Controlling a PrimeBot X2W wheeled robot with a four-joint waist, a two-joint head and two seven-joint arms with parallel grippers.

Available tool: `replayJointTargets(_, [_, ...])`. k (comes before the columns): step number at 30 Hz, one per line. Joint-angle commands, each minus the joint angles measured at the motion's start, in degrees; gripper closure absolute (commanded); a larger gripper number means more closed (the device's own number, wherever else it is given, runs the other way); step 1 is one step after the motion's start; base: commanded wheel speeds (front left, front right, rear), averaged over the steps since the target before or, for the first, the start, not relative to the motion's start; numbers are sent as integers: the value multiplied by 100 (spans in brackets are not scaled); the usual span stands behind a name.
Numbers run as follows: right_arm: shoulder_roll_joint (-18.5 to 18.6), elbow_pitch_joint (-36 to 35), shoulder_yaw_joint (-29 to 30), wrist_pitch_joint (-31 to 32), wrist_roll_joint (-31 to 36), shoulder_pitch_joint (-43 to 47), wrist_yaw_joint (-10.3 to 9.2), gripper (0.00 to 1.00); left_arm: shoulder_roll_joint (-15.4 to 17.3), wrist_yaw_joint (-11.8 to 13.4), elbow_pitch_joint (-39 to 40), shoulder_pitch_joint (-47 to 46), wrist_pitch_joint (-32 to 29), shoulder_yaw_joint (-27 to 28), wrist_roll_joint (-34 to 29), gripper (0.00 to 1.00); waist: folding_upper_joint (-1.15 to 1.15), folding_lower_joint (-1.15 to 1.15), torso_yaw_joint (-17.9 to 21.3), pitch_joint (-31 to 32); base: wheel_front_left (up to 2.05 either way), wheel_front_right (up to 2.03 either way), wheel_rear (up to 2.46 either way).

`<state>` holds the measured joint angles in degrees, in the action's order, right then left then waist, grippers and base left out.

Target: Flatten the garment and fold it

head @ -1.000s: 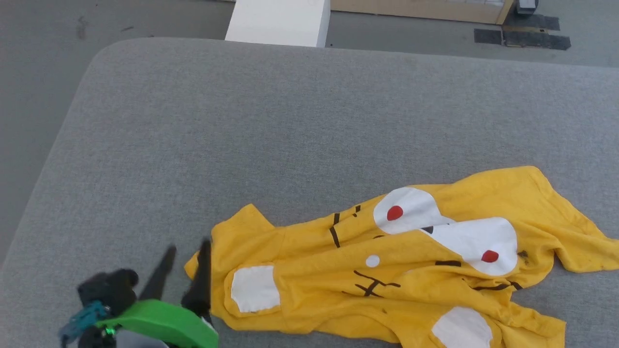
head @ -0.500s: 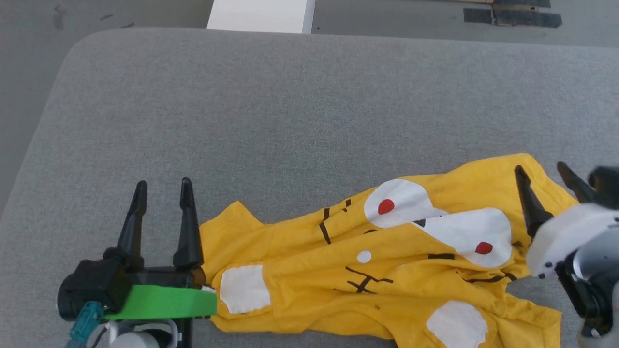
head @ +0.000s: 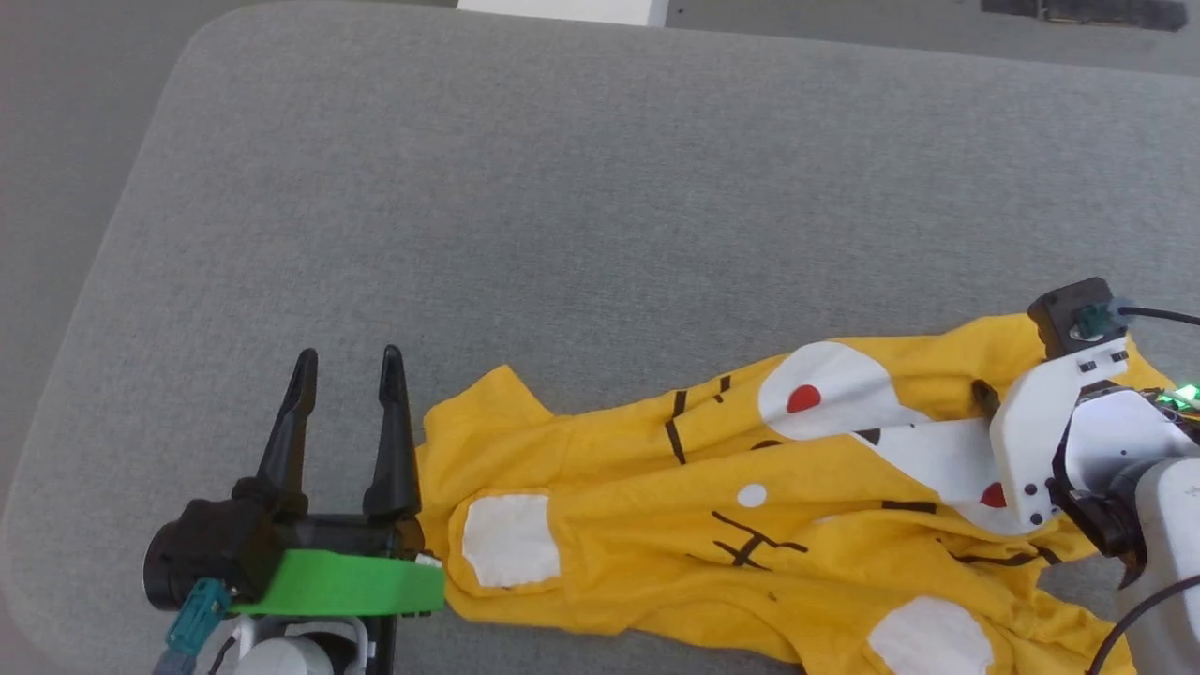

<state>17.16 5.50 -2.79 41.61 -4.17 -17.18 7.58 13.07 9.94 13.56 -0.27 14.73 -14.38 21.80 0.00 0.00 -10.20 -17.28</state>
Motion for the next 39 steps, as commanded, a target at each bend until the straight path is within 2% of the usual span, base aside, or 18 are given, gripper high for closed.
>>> replayJointTargets(1, [90,80,-61,26,-42,-114,-9,100,-61,-59,-20,-134,26,16,-99,0,0,0,-146,-116,0,0,0])
replayJointTargets(9, [752,64,-576,-119,-58,-692,-9,100,-332,-277,-138,-155,27,169,-207,0,0,0,-380,-173,0,0,0])
replayJointTargets(17, [1346,84,-1584,-627,42,-2512,-9,100,-589,-551,-198,-224,27,328,-304,0,0,0,-622,-386,0,0,0])
replayJointTargets(21, [1289,507,-2117,-1069,229,-3598,-9,100,-720,-698,-261,-338,27,350,-353,0,0,0,-785,-603,0,0,0])
replayJointTargets(24, [1059,1037,-2358,-1537,440,-4268,-9,100,-814,-812,-354,-447,27,330,-380,0,0,0,-915,-777,0,0,0])
replayJointTargets(28, [682,1882,-2468,-2053,734,-4658,-9,98,-904,-919,-498,-555,27,311,-415,0,0,0,-992,-924,0,0,0])
replayJointTargets(29, [596,2107,-2473,-2152,795,-4672,-9,24,-923,-937,-531,-574,27,313,-423,0,0,0,-993,-940,0,0,0])
replayJointTargets(30, [530,2286,-2463,-2218,820,-4671,-9,0,-935,-952,-559,-584,27,312,-432,0,0,0,-987,-948,0,0,0])
replayJointTargets(35, [283,2941,-2313,-2669,806,-4589,-9,0,-976,-1016,-685,-606,27,341,-507,0,0,0,-838,-850,0,0,0])
replayJointTargets(39, [209,3030,-1998,-3096,621,-4381,-9,0,-987,-1049,-738,-553,27,384,-606,0,0,0,-640,-588,0,0,0])
